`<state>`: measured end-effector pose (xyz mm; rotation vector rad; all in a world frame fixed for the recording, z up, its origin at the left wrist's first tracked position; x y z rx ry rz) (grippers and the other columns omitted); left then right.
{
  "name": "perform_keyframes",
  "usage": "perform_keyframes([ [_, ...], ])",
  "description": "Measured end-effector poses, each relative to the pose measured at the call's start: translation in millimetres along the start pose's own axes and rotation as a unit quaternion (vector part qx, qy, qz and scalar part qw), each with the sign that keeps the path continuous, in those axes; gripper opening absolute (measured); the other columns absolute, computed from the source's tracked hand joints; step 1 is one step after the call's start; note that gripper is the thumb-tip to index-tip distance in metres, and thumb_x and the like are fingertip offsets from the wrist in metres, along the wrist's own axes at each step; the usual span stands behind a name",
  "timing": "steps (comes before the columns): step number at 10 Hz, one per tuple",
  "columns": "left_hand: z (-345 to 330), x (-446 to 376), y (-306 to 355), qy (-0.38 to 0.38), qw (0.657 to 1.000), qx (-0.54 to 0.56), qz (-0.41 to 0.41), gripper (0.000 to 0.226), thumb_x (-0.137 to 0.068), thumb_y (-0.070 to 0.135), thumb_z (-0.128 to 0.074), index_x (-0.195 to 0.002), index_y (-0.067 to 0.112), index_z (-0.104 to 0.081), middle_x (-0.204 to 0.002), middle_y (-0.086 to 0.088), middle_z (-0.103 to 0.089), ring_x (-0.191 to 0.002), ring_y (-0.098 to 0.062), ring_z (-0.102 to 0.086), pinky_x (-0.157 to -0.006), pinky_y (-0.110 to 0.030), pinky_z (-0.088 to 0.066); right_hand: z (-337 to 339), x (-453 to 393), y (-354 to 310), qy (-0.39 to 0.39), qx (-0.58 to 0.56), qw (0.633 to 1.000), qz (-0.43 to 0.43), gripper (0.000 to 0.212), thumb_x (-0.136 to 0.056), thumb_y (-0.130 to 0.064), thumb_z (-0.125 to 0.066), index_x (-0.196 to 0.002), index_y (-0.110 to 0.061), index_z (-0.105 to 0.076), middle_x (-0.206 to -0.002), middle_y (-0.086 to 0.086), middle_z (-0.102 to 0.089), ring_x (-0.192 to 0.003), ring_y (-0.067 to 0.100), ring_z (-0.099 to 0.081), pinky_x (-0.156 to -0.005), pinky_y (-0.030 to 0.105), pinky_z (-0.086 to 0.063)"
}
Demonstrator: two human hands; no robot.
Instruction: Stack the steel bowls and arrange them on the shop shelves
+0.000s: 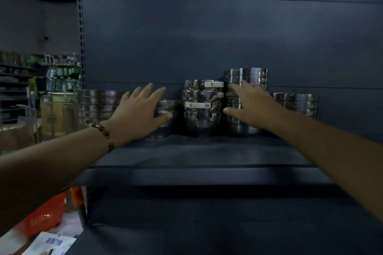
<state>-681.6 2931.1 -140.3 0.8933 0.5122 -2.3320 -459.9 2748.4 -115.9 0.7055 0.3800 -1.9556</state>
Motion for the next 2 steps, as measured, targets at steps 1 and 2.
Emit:
perform_keyframes([
  [1,-4,-31,18,0.023,0.999,-0.011,-0.034,0.082,-0.093,0.067,-0.04,-0.158,0.024,-0.014,-0.165,-0.013,-0.014,-0.151,-0.036,-0.016,-0.121,-0.053,-0.017,0,-14,-8,0.015,0.009,0.999,0.043,0.082,-0.091,-0.06,-0.051,-0.156,-0.026,-0.014,-0.164,0.01,-0.011,-0.15,0.036,-0.008,-0.119,0.051,-0.011],
  [2,0,-71,31,0.055,0.997,-0.011,-0.056,0.08,-0.094,0.066,-0.037,-0.158,0.024,-0.015,-0.166,-0.012,-0.013,-0.151,-0.035,-0.015,-0.121,-0.052,-0.016,10,-37,-1,0.049,-0.002,0.997,0.066,0.081,-0.091,-0.06,-0.05,-0.156,-0.027,-0.014,-0.164,0.007,-0.011,-0.151,0.033,-0.005,-0.12,0.048,-0.008],
])
Point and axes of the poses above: each hand's wrist, its own x-axis away from the middle knuckle, its own z-axis out of the back of the hand, y = z × x, the point moved 2 cm from there along -x, towards the middle knuckle
